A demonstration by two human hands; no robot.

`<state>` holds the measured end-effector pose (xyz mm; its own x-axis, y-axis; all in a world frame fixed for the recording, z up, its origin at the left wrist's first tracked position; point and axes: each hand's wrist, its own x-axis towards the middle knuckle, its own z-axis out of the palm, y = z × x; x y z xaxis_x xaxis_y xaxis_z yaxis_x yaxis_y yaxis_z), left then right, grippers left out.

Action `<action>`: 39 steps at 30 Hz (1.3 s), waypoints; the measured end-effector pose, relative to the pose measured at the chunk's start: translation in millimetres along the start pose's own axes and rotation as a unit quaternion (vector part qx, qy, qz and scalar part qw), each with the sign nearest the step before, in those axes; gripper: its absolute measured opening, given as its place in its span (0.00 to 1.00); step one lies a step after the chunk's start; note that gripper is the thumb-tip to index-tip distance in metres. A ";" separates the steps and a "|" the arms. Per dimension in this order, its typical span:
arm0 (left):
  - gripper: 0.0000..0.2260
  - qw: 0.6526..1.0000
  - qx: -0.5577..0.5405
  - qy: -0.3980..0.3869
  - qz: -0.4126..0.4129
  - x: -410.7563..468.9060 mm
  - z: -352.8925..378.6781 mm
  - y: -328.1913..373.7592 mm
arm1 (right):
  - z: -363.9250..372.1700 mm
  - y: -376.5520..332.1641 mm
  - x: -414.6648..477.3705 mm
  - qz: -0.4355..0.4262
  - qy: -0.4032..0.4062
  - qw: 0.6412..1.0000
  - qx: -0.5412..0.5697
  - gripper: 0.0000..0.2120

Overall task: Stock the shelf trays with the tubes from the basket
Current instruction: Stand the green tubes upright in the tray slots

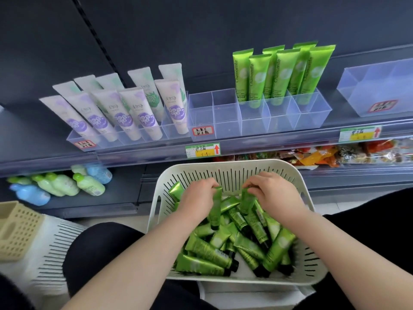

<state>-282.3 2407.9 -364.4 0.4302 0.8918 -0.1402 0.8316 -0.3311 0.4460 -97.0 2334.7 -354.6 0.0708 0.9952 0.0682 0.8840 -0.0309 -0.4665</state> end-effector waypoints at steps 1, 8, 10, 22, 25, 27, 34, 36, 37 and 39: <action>0.09 1.000 -0.015 0.022 0.002 0.9 -7.7 6.0 | -6.8 -2.4 2.3 -0.005 0.011 1.000 -0.004 0.07; 0.09 0.973 -0.095 0.201 0.066 13.4 -79.5 48.3 | -76.3 -24.3 30.6 -0.053 0.130 0.990 -0.003 0.08; 0.09 0.957 -0.121 0.253 0.074 17.9 -108.7 62.1 | -97.0 -33.0 41.1 -0.066 0.150 0.986 -0.006 0.08; 0.10 0.922 -0.091 0.368 0.076 103.4 -203.6 112.6 | -171.7 -54.3 112.9 -0.089 0.293 0.952 -0.014 0.09; 0.10 0.939 -0.056 0.331 0.072 132.5 -198.2 115.2 | -168.9 -43.2 123.5 -0.095 0.296 0.950 -0.022 0.08; 0.10 0.952 -0.043 0.298 0.057 150.0 -191.1 114.9 | -165.3 -35.7 128.2 -0.099 0.290 0.952 -0.028 0.07; 0.09 0.970 -0.014 0.237 0.043 184.2 -172.5 106.3 | -159.2 -20.6 135.1 -0.104 0.271 0.956 -0.036 0.06; 0.09 0.972 -0.003 0.230 0.051 186.3 -171.3 106.0 | -159.2 -20.7 136.9 -0.103 0.266 0.958 -0.039 0.07; 0.09 0.972 0.003 0.227 0.056 186.4 -171.4 106.4 | -159.5 -21.1 138.3 -0.102 0.267 0.957 -0.039 0.07; 0.09 0.972 0.012 0.224 0.067 184.7 -172.4 107.1 | -160.5 -24.0 140.8 -0.096 0.274 0.956 -0.039 0.07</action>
<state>-174.4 2590.4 -190.1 0.3441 0.8831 0.3189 0.7886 -0.4562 0.4124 -34.0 2460.6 -192.3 0.1161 0.7850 0.6085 0.9355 0.1194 -0.3325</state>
